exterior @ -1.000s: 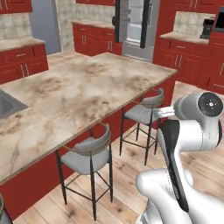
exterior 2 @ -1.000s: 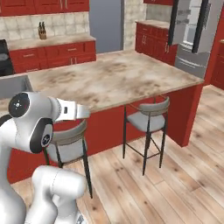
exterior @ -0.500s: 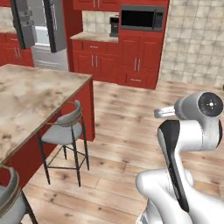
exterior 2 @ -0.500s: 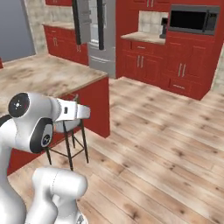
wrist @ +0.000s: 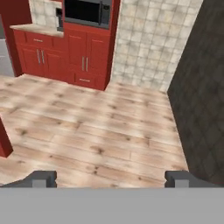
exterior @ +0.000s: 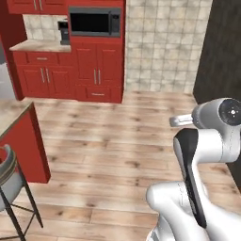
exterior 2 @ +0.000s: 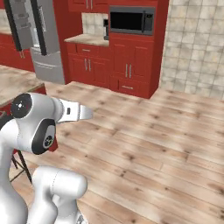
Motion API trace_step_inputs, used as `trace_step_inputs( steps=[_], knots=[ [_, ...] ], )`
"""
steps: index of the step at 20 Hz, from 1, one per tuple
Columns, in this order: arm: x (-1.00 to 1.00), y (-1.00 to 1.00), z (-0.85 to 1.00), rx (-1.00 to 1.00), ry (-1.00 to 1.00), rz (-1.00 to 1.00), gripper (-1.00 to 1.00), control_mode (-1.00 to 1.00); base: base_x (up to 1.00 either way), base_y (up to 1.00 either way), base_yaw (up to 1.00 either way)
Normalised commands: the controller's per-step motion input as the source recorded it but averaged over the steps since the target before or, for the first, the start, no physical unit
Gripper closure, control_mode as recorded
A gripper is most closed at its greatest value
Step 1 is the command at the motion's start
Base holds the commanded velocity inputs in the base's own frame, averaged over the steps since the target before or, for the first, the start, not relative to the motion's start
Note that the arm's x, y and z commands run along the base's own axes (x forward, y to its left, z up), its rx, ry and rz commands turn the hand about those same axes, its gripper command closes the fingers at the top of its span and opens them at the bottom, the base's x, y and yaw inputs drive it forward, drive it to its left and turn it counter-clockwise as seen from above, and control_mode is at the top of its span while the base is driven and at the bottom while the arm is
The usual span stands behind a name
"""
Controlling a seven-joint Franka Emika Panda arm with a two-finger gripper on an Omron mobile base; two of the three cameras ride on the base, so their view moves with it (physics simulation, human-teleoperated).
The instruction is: Take the cheese, fish, and tomato from the fridge and place them on the plate on the dining counter to create an appetizer plate.
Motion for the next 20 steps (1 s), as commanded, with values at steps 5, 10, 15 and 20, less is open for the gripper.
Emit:
trace_step_inputs(
  steps=[5, 10, 15, 20],
  knots=[
    [0.00, 0.00, 0.00, 0.00, 0.00, 0.00, -1.00, 1.00, 1.00, -0.28, 0.05],
    [0.00, 0.00, 0.00, 0.00, 0.00, 0.00, -1.00, 1.00, 1.00, -0.21, 0.09],
    [0.00, 0.00, 0.00, 0.00, 0.00, 0.00, -1.00, 1.00, 1.00, -0.24, 0.03],
    [0.00, 0.00, 0.00, 0.00, 0.00, 0.00, -1.00, 1.00, 1.00, -0.21, 0.08]
  ],
)
